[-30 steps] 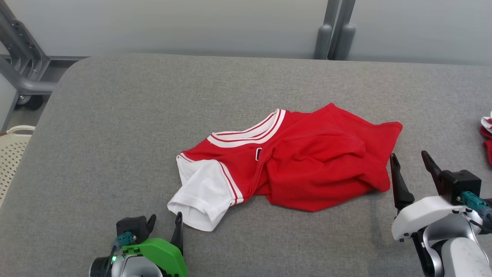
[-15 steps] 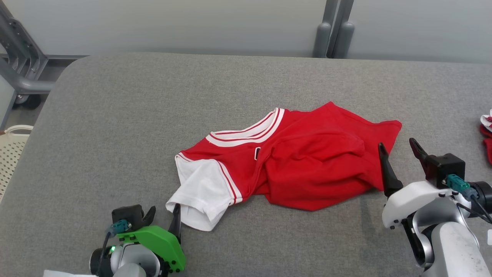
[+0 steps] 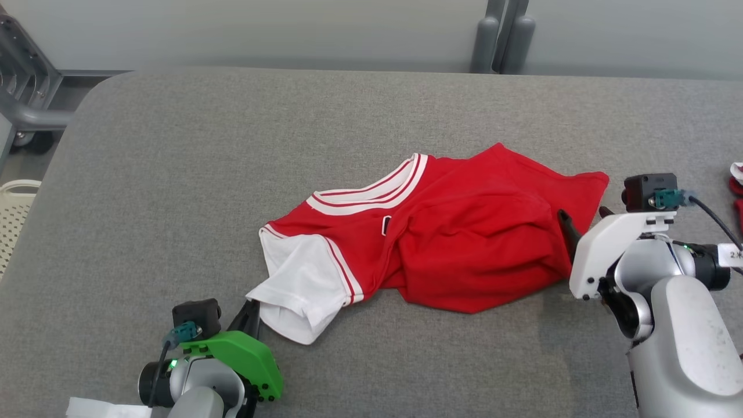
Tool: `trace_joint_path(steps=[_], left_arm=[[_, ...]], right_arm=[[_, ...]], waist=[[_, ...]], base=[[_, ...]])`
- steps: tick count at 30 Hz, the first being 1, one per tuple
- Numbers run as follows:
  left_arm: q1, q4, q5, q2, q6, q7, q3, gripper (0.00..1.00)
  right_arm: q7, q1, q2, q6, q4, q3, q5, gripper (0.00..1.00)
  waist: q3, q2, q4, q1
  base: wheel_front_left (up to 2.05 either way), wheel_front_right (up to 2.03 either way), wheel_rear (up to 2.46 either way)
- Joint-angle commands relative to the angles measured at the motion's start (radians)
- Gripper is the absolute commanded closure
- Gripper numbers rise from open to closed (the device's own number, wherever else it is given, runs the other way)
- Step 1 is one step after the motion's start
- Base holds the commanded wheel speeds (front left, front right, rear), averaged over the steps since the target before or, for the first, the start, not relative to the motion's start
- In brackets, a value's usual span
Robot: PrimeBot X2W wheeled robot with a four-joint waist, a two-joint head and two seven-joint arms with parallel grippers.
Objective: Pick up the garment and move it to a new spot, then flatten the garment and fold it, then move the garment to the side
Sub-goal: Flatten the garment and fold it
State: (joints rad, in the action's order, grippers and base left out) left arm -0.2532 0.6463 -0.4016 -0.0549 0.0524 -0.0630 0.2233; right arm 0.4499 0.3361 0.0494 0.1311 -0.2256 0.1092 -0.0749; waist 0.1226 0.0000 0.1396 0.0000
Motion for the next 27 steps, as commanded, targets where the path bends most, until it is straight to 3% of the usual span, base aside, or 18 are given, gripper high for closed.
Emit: trace_joint_path(steps=[1,15,27], left_arm=[[-0.020,0.000,0.001,-0.005,0.003,-0.008,0.002,1.00],[-0.055,0.012,-0.009,-0.002,0.004,-0.030,0.032,1.00],[-0.071,0.017,-0.016,-0.001,-0.002,-0.039,0.047,1.00]], right_arm=[[0.031,0.030,0.002,-0.001,-0.016,0.000,-0.018,0.00],[0.258,0.215,0.002,-0.001,-0.163,0.010,-0.092,0.00],[0.340,0.212,0.002,-0.001,-0.116,0.064,-0.089,0.00]], waist=[[0.011,0.0000,0.008,0.0000],[0.053,0.0000,0.046,0.0000],[0.071,0.0000,0.051,0.0000]], base=[[0.00,0.00,0.00],[0.00,0.00,0.00],[0.00,0.00,0.00]])
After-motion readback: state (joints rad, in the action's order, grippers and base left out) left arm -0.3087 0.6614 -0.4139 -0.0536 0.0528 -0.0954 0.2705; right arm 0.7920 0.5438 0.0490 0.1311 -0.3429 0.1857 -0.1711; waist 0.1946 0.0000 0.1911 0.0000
